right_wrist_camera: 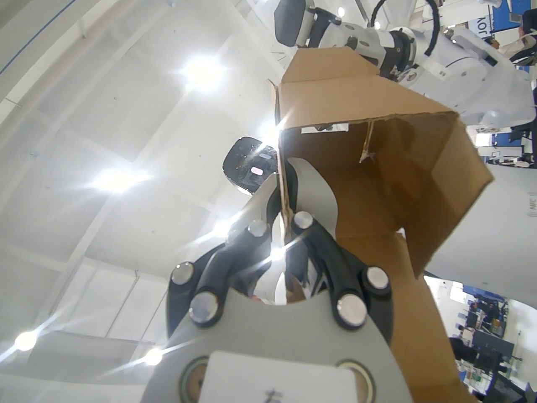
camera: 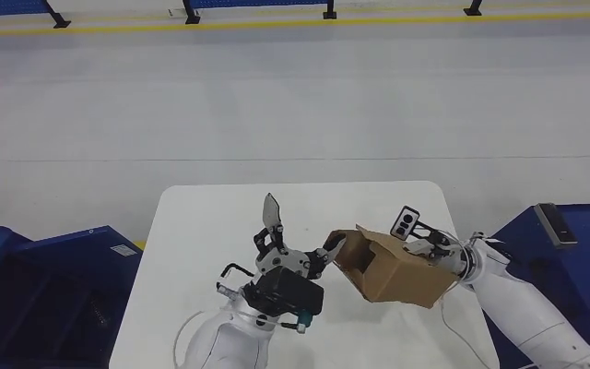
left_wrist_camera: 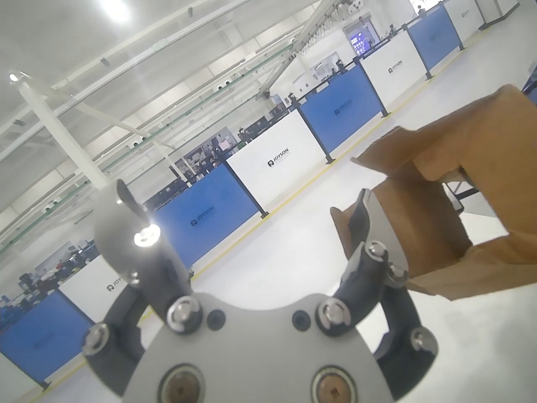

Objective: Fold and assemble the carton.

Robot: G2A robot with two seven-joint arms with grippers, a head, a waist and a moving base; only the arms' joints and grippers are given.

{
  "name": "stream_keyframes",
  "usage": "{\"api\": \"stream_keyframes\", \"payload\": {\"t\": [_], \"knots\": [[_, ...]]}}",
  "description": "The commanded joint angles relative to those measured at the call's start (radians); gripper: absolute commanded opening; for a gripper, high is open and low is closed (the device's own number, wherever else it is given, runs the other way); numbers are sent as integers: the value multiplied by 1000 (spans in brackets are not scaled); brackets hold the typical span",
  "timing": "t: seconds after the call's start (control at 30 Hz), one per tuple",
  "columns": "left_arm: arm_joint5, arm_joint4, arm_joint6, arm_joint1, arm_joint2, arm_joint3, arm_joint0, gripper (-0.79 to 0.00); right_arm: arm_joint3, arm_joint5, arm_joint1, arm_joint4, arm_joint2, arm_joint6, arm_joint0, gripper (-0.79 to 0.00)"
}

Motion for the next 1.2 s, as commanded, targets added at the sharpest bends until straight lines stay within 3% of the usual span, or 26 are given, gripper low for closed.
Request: {"api": "stream_keyframes", "payload": {"t": [0.0,0.17,0.37,0.6,0.8,1.17], "knots": [[-22,1,-11,1,1,10,1,0,-3,0,0,-2,5,0,-4,-785],[-6,8,29,2,4,-7,9,0,-8,1,-1,2,14,0,-11,-785],[44,10,139,13,-32,-82,86,0,11,2,-4,46,22,0,-6,-785],[-16,49,188,32,-66,-94,174,0,17,2,1,68,24,0,-2,-785],[-22,56,206,31,-25,-57,153,0,-1,2,3,51,8,0,-2,-785],[-62,74,126,24,31,-2,87,0,-24,-19,3,-1,25,0,-16,-785]]}}
